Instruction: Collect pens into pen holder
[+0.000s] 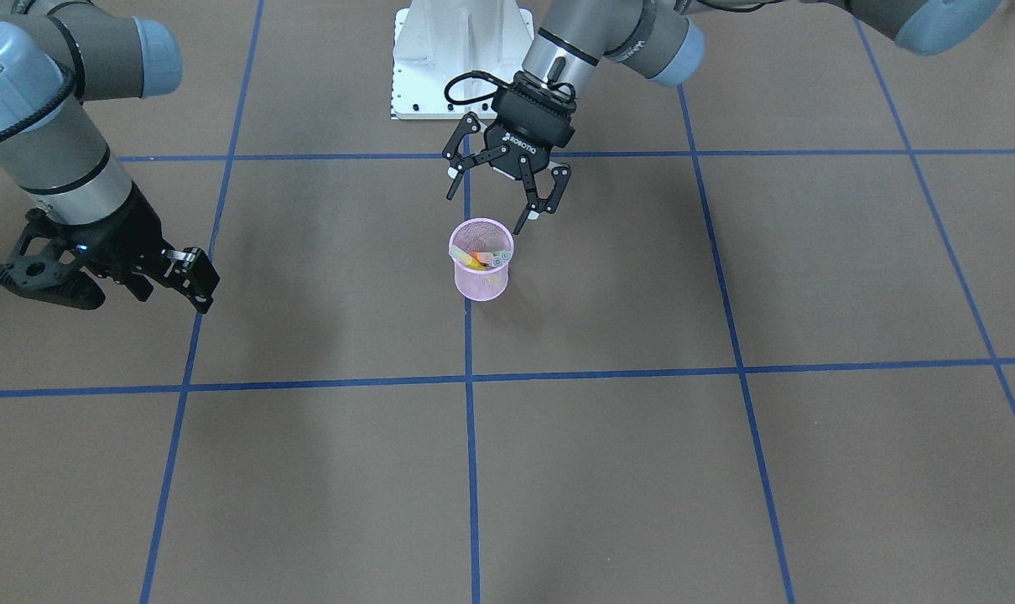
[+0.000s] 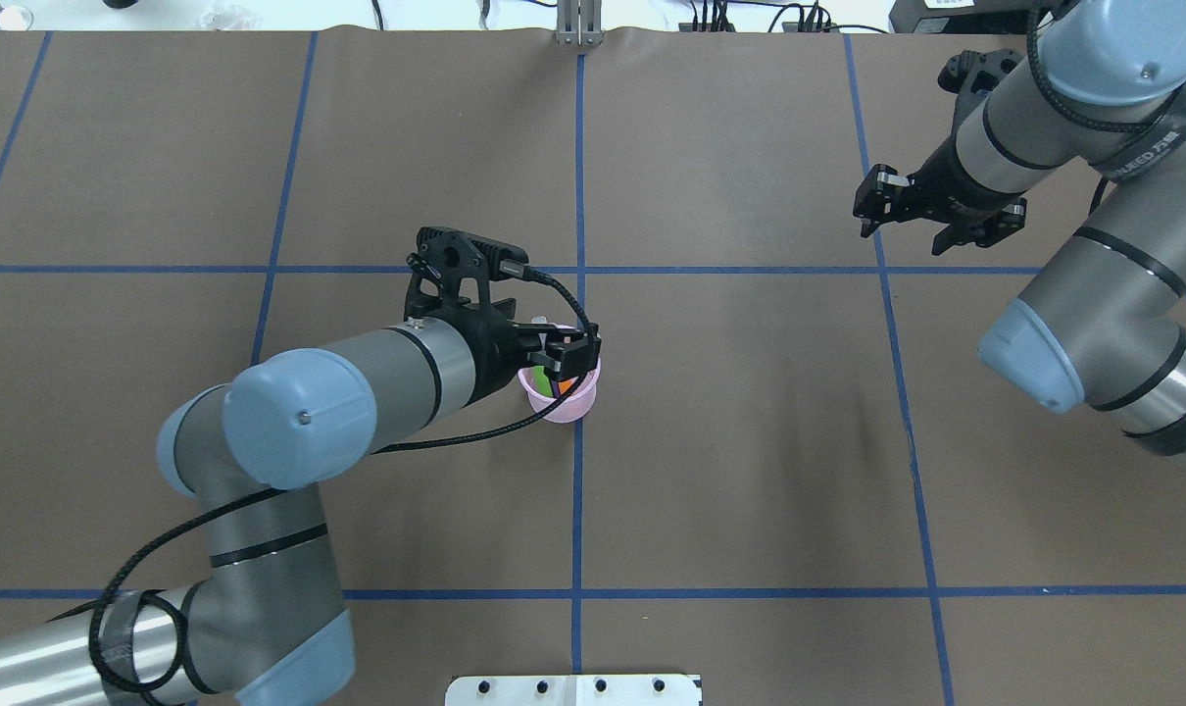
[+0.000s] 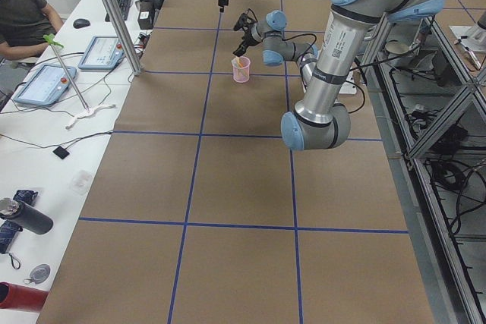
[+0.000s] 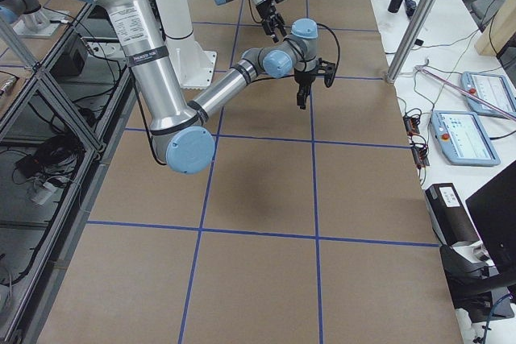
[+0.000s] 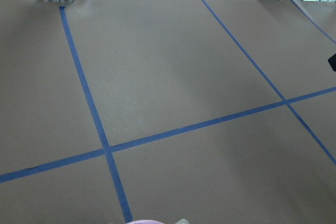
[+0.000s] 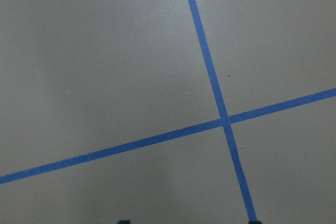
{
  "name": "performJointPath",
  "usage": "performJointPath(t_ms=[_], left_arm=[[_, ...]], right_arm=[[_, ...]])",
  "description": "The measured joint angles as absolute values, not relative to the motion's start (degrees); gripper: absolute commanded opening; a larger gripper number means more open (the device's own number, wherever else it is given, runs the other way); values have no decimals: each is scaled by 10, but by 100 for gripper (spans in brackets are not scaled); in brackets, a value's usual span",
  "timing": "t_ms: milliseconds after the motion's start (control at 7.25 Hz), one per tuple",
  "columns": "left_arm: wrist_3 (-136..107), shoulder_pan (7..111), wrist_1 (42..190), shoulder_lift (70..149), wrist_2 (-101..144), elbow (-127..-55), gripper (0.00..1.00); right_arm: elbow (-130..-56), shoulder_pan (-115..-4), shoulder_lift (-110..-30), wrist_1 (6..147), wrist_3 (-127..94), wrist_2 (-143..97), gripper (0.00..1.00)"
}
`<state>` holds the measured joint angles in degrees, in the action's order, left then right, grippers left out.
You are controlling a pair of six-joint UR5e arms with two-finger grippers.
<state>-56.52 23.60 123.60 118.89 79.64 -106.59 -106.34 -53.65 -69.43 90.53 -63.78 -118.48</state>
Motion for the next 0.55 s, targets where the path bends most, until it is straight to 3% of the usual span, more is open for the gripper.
performJointPath(t_ms=[276,414,552], left_arm=[[-561,288,1233,1089,832,-1120,100],[-554,334,1233,1039,891,-1133,100],[-523,395,1233,990,969,-1136,100]], right_arm=[[-1060,-578,-726,905,-566,-1207,81],[-1057,-604,-746,905,-518,-1222,100],[-1050,-639,-768,905,-465,-1240,100]])
